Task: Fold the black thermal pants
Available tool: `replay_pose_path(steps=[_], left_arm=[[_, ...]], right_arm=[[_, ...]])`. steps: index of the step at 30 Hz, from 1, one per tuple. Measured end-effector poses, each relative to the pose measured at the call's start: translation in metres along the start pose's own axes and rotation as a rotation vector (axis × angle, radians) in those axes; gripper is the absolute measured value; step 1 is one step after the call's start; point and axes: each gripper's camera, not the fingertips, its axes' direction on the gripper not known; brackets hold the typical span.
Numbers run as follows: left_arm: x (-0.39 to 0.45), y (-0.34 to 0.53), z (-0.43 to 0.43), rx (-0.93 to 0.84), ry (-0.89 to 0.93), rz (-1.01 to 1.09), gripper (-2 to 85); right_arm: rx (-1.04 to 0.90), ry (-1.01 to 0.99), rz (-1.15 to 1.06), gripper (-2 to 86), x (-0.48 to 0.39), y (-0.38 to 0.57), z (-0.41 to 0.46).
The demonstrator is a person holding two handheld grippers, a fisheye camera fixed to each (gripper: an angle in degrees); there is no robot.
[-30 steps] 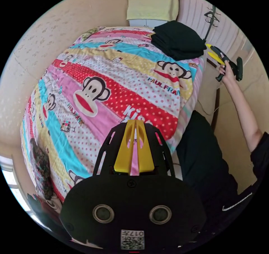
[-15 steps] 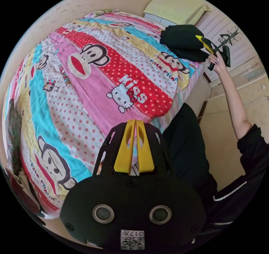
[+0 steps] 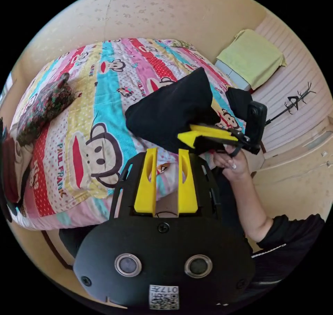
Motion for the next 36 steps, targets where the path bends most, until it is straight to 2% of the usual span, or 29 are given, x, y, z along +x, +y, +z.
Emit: replay_pose_path(steps=[3,7,11,14,16,18,23,26,27,31,36], left_arm=[[-0.008,0.021,-0.004,0.047,0.052,-0.012,10.7],[0.028,0.018,-0.011,0.084,-0.067,0.111,11.6],[0.087,-0.011,-0.009,0.123,-0.046,0.292,12.3],[0.130,-0.040,0.026,0.063,-0.201,0.392,13.1],[0.139,-0.055,0.085,-0.047,-0.438,0.408,12.8],[0.135,-0.051,0.123,-0.112,-0.475,0.426,13.0],[0.117,-0.021,0.115,0.074,-0.403,0.337,11.3],[0.074,-0.017,0.088,0.150,-0.178,0.256,9.3],[0.049,-0.015,0.074,0.176,-0.082,0.171,8.8],[-0.016,0.011,0.026,0.263,-0.136,-0.045,7.6],[-0.045,0.064,0.000,0.310,-0.210,-0.125,6.9]], right_arm=[[0.110,0.098,0.018,5.3,-0.012,0.044,-0.030],[0.354,0.270,0.091,2.7,0.002,0.093,-0.092],[0.460,0.239,0.244,0.9,0.039,0.132,-0.117],[0.521,0.137,0.277,0.5,0.058,0.143,-0.122],[0.525,0.081,0.297,0.4,0.070,0.148,-0.125],[0.527,0.028,0.306,0.3,0.079,0.153,-0.130],[0.497,0.000,0.295,0.2,0.089,0.159,-0.142],[0.506,-0.010,0.297,0.2,0.093,0.161,-0.145],[0.509,-0.016,0.303,0.2,0.095,0.162,-0.146],[0.505,-0.007,0.309,0.1,0.099,0.162,-0.152],[0.495,-0.003,0.295,0.1,0.101,0.160,-0.156]])
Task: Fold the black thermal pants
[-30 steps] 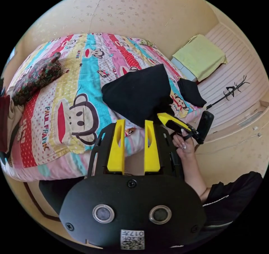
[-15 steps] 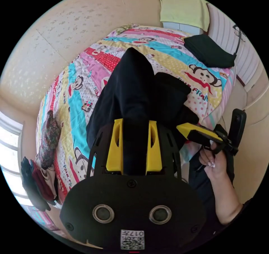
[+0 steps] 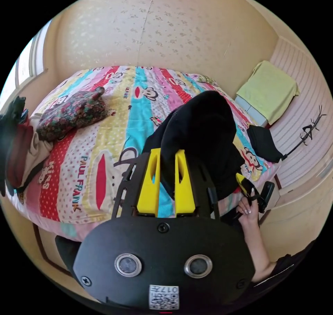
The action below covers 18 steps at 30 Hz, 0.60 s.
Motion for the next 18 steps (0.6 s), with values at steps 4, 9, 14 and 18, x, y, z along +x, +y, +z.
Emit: replay_pose_path(steps=[4,9,14,18], left_arm=[[-0.033,0.046,-0.014,0.026,0.022,-0.161,6.8],[-0.052,0.076,-0.013,-0.062,0.038,-0.227,7.9],[-0.038,0.084,-0.049,-0.065,-0.051,-0.197,10.8],[0.034,0.109,-0.087,0.015,-0.013,0.002,9.1]], right_arm=[[-0.025,0.003,-0.010,0.1,0.000,-0.003,-0.002],[-0.064,0.062,-0.045,0.2,-0.007,-0.007,-0.002],[-0.057,0.078,-0.034,0.1,-0.005,-0.008,-0.006],[-0.052,0.061,-0.018,0.1,0.000,-0.010,-0.008]])
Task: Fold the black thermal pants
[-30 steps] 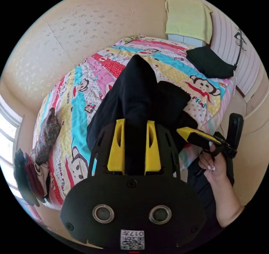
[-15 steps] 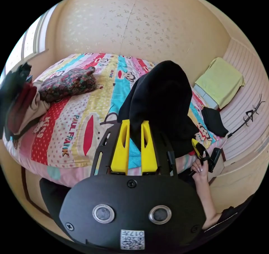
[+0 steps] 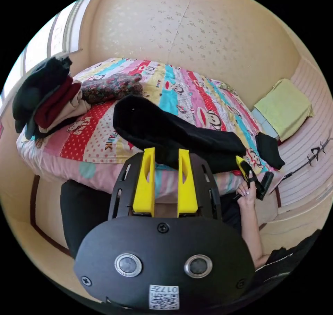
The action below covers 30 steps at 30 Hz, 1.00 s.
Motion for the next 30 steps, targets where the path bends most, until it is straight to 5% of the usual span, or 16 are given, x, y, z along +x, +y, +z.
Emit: replay_pose_path(steps=[4,7,9,12,15,23,27,30], left_arm=[[0.096,0.013,0.005,0.046,-0.155,0.524,5.5],[0.135,0.002,0.037,0.170,-0.371,0.595,9.9],[0.151,-0.012,0.062,0.187,-0.369,0.629,14.0],[0.173,-0.038,0.114,-0.022,-0.229,0.758,15.2],[0.176,-0.057,0.163,-0.236,-0.208,0.748,13.7],[0.126,-0.108,0.157,-0.307,0.058,0.460,8.3],[0.059,-0.146,0.124,-0.202,0.269,0.151,4.8],[0.012,-0.162,0.077,-0.041,0.218,0.000,3.1]], right_arm=[[-0.005,0.015,-0.005,0.2,0.001,-0.002,-0.001],[-0.004,0.018,-0.014,0.2,0.002,-0.003,-0.002],[-0.005,0.012,-0.021,0.3,0.004,-0.004,-0.003],[-0.004,-0.004,-0.022,0.3,0.009,-0.004,-0.005],[-0.011,-0.013,-0.022,0.3,0.013,-0.006,-0.007],[-0.010,-0.037,-0.018,0.2,0.023,-0.015,-0.007],[-0.013,-0.054,-0.015,0.2,0.028,-0.017,-0.008],[-0.014,-0.062,-0.010,0.2,0.031,-0.018,-0.009]])
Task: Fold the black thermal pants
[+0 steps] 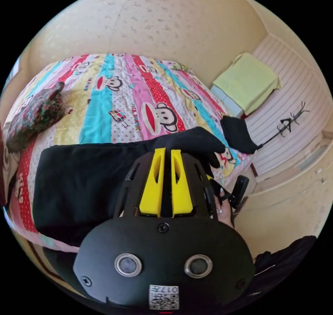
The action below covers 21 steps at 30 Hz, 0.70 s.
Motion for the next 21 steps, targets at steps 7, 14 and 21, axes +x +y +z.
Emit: replay_pose_path(steps=[7,14,21], left_arm=[[-0.095,0.013,-0.146,0.376,-0.213,-0.265,1.9],[-0.187,0.070,-0.208,0.404,-0.473,-0.612,4.1],[-0.139,0.116,-0.212,0.477,-0.492,-0.477,8.5]], right_arm=[[0.008,-0.006,0.015,0.2,0.006,-0.003,0.000],[0.021,-0.022,0.036,0.1,0.012,-0.003,0.001],[0.039,-0.024,0.049,0.1,0.014,0.000,0.004]])
